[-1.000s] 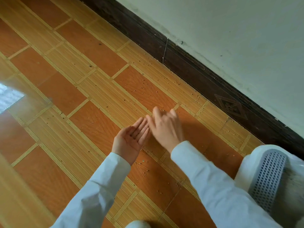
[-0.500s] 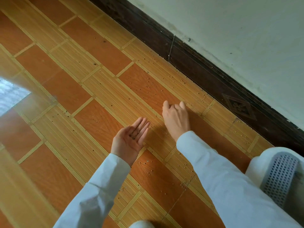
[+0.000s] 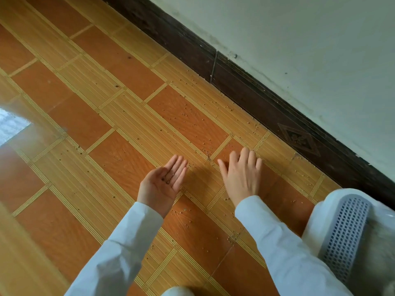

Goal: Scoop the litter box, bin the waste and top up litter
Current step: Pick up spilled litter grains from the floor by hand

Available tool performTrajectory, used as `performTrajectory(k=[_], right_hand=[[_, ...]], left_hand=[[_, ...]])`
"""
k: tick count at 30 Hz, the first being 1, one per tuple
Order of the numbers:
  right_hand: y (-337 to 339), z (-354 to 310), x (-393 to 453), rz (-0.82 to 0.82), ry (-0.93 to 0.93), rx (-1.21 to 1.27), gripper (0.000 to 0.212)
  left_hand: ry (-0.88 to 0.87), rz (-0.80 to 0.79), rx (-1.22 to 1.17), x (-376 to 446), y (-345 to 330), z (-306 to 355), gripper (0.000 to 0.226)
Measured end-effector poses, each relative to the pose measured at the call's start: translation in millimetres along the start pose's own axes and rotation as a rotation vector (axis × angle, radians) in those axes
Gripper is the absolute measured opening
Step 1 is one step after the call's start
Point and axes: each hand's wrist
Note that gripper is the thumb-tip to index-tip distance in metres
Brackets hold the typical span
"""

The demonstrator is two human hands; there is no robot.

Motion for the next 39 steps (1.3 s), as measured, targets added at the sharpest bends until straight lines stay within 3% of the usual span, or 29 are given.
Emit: performTrajectory(k=[9, 13, 15, 18, 21, 23, 26, 28, 31, 35, 39], right_hand=[[-8, -1, -1, 0.052, 0.143, -0.019, 0.021], [19, -36, 5, 0.203, 0.338, 0.313, 0.017], [30, -57, 2, 0.159, 0.477, 0.531, 0.016], [27, -54, 5, 0.102, 0.336, 0.594, 0.02], [10, -34, 21, 0.103, 0.16, 0.269, 0.032], [-3, -30, 26, 0.071, 0.179, 0.093, 0.033], [-15, -37, 21, 0.087, 0.267, -0.011, 0.013], [-14, -39, 20, 0.088, 0.291, -0.041, 0.017], [-4, -39, 19, 0.114, 0.263, 0.01, 0.017], [25, -67, -15, 0.193, 0.326, 0.322, 0.017], [43, -82, -59, 0.11, 0.287, 0.385, 0.03]], left_hand=[[0.012, 0.006, 0.04, -5, -7, -11, 0.042], [0.002, 0.026, 0.08, -1, -7, -13, 0.038], [-0.019, 0.055, 0.112, 0, -9, -13, 0.035], [-0.025, 0.042, 0.083, -1, -9, -9, 0.036], [-0.013, 0.018, 0.048, -2, -5, -2, 0.039], [-0.012, 0.027, 0.03, -2, -1, 0, 0.039], [-0.002, 0.036, 0.038, -2, 1, 0, 0.04], [0.002, 0.024, 0.056, -2, 2, -2, 0.04], [0.003, 0.019, 0.069, -5, 4, -5, 0.039], [0.019, 0.075, 0.16, -4, 8, -16, 0.033], [0.12, 0.043, 0.213, -12, 7, -31, 0.038]])
Point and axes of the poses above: each hand's wrist, its own x-axis towards the middle knuckle, its own y-axis out of the back of the hand, z = x × y, and after that the axes turned 5 degrees about y, right-handed
